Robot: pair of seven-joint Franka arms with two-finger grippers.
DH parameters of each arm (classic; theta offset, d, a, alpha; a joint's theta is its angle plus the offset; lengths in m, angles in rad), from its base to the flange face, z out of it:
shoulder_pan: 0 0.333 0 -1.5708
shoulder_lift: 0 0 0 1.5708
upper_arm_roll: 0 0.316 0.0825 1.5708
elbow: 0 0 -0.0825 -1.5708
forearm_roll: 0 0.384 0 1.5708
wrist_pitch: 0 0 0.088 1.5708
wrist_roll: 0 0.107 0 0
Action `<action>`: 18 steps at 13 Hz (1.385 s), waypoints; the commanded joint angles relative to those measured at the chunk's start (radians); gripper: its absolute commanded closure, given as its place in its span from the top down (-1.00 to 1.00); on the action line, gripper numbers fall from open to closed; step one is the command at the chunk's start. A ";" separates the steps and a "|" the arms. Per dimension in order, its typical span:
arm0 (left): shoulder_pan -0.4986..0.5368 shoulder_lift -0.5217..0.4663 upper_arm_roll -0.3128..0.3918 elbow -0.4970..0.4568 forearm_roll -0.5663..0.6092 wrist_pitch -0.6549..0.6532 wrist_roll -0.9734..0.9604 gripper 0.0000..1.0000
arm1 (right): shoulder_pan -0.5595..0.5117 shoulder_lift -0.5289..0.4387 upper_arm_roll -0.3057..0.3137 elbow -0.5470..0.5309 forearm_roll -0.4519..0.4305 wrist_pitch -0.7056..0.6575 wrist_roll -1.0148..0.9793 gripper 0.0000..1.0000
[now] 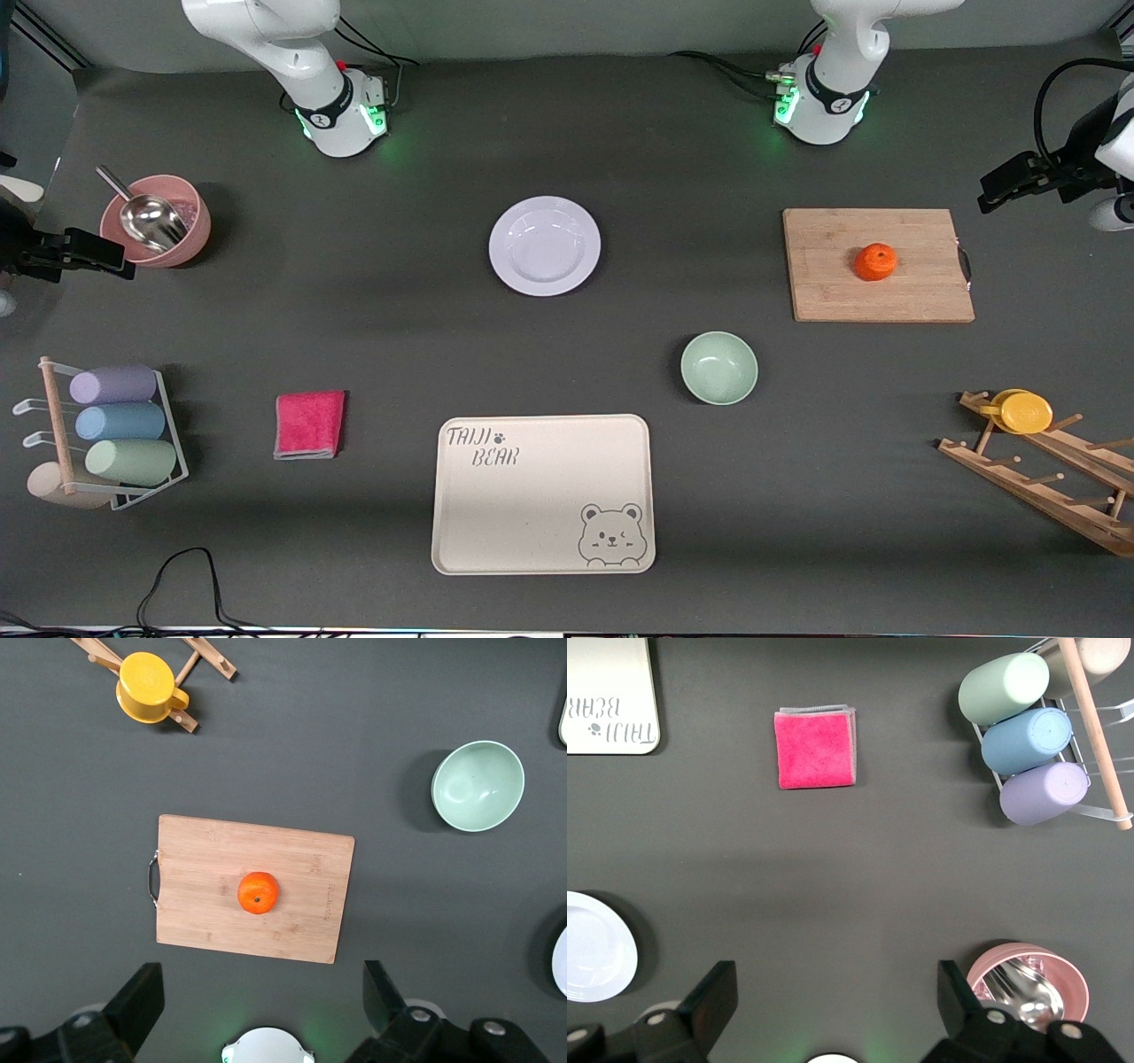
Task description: Place orange and plate with both arms
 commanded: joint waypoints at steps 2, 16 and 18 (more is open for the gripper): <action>-0.009 0.018 0.000 0.035 -0.003 -0.040 -0.017 1.00 | 0.008 -0.030 0.001 -0.028 -0.022 -0.002 0.029 1.00; 0.007 0.022 0.006 0.111 0.011 -0.233 0.112 1.00 | 0.028 -0.311 0.011 -0.298 -0.004 0.019 0.037 1.00; 0.007 -0.072 0.006 0.032 0.014 -0.232 0.110 1.00 | 0.072 -0.378 0.010 -0.370 -0.004 0.044 0.095 1.00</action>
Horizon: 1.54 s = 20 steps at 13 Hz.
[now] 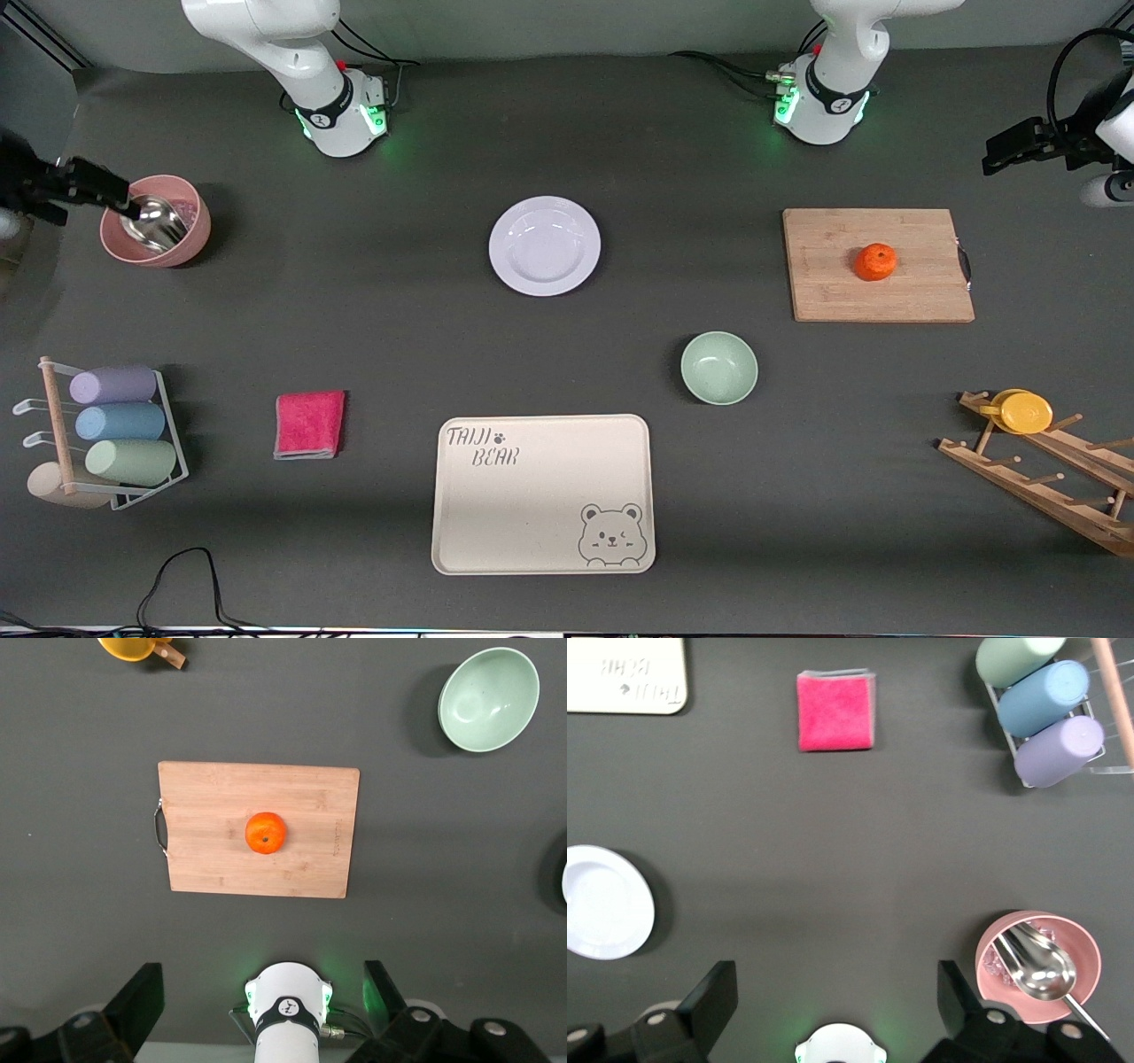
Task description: Place orange and plate with both arms
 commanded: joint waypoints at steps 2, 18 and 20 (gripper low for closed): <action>0.005 -0.191 0.026 -0.178 0.008 0.028 0.017 1.00 | 0.062 -0.164 0.001 -0.203 -0.005 0.068 0.122 1.00; 0.004 -0.287 0.023 -0.945 0.009 0.753 -0.046 0.99 | 0.078 -0.220 -0.034 -0.788 0.614 0.451 -0.142 1.00; 0.005 -0.235 0.025 -1.013 0.032 0.896 -0.039 0.99 | 0.078 -0.138 -0.034 -0.869 0.828 0.511 -0.341 1.00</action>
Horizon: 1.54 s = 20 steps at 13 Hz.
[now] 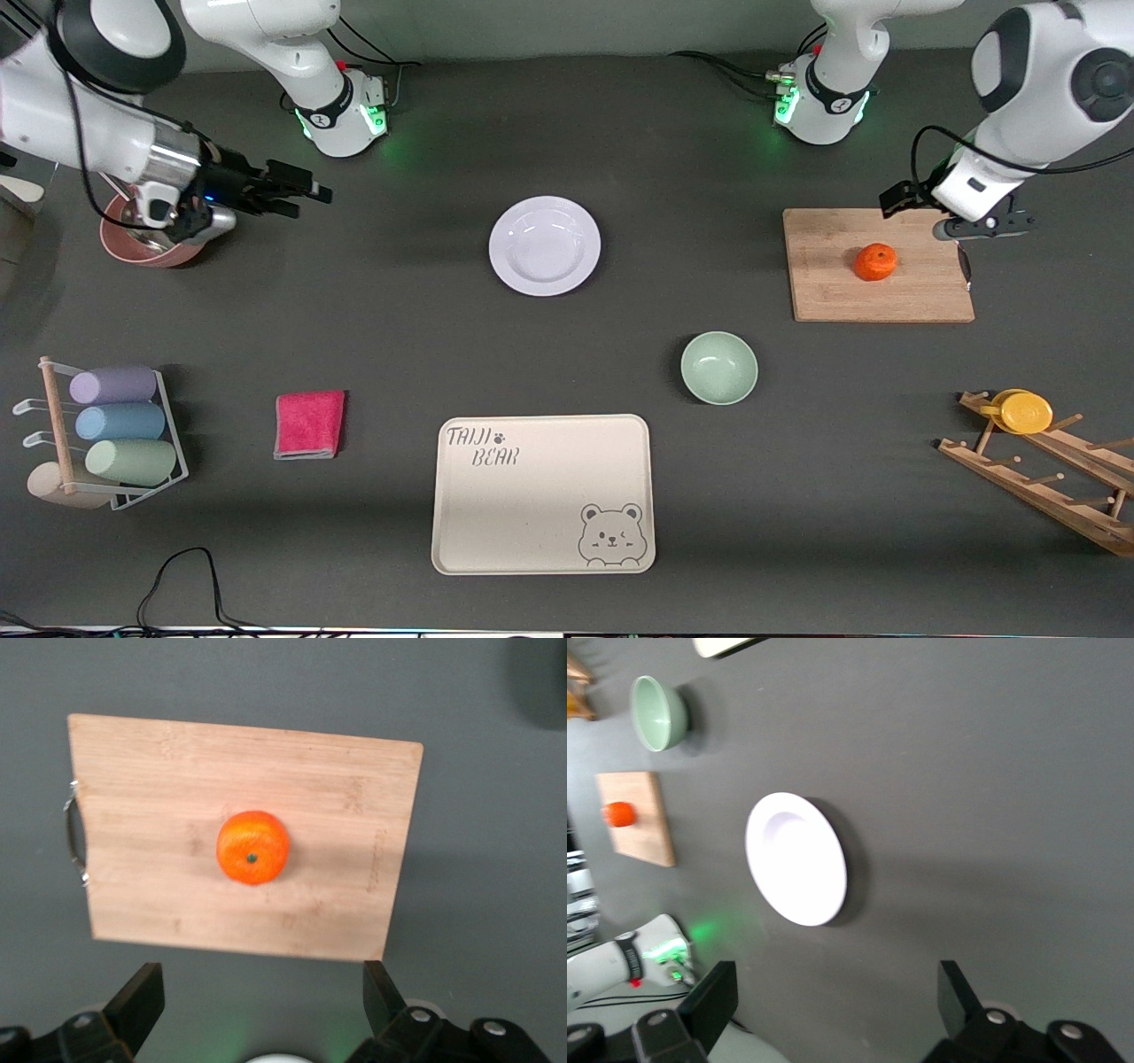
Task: Place orange and plate with both arms
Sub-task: 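Grasp the orange with the left gripper while the right gripper reaches the plate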
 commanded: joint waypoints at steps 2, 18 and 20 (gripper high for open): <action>0.005 0.097 0.000 -0.090 0.037 0.226 0.006 0.99 | 0.010 0.171 -0.014 -0.122 0.342 0.104 -0.397 1.00; 0.081 0.427 0.008 -0.147 0.037 0.653 0.107 -1.00 | 0.060 0.726 -0.009 -0.156 0.949 0.004 -1.096 0.98; 0.078 0.401 0.006 -0.139 0.036 0.614 0.095 -1.00 | 0.060 0.721 -0.009 -0.152 0.944 0.004 -1.076 0.71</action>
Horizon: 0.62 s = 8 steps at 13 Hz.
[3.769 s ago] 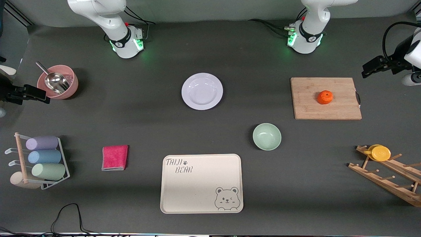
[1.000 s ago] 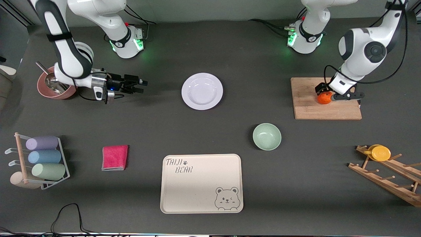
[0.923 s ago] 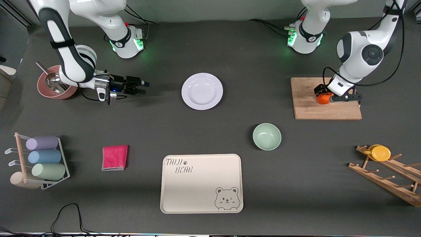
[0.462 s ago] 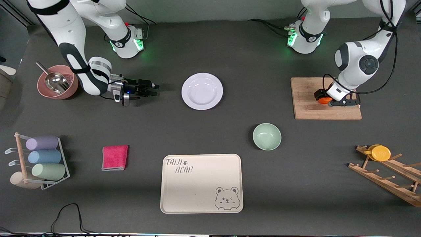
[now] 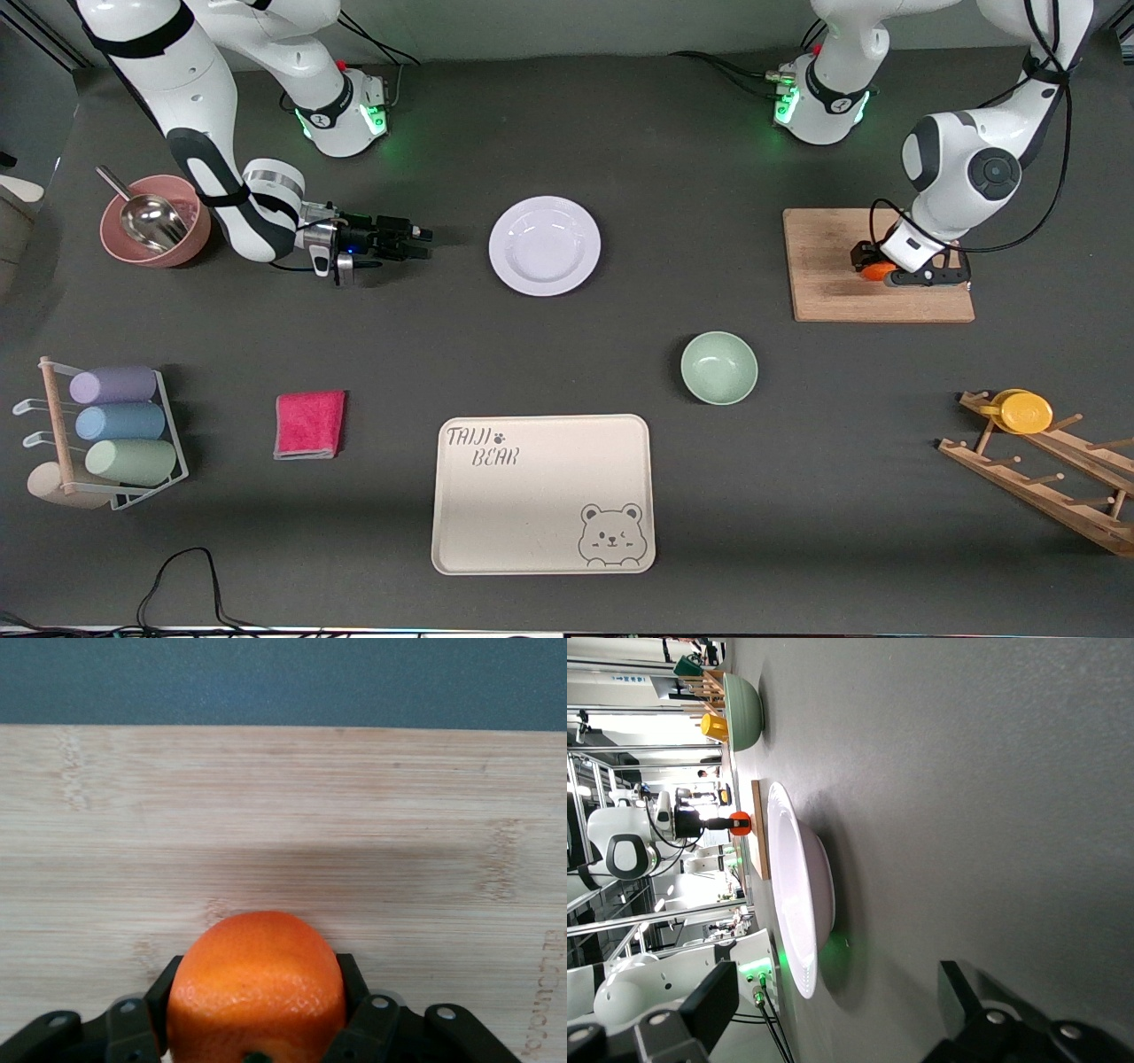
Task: Place orange and plate with both arms
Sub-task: 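Lift the orange and carry it over the white plate with the left gripper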
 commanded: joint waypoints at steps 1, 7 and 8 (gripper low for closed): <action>-0.006 -0.075 -0.006 0.015 0.005 -0.079 -0.044 -1.00 | 0.011 0.002 -0.007 0.007 0.012 -0.008 0.033 0.45; -0.091 -0.362 -0.044 0.399 -0.002 -0.868 -0.180 -1.00 | 0.004 0.010 -0.007 0.015 -0.016 -0.007 0.013 -0.07; -0.091 -0.365 -0.057 0.508 -0.004 -0.993 -0.180 -1.00 | 0.004 0.011 -0.007 0.015 -0.016 -0.007 0.011 -0.07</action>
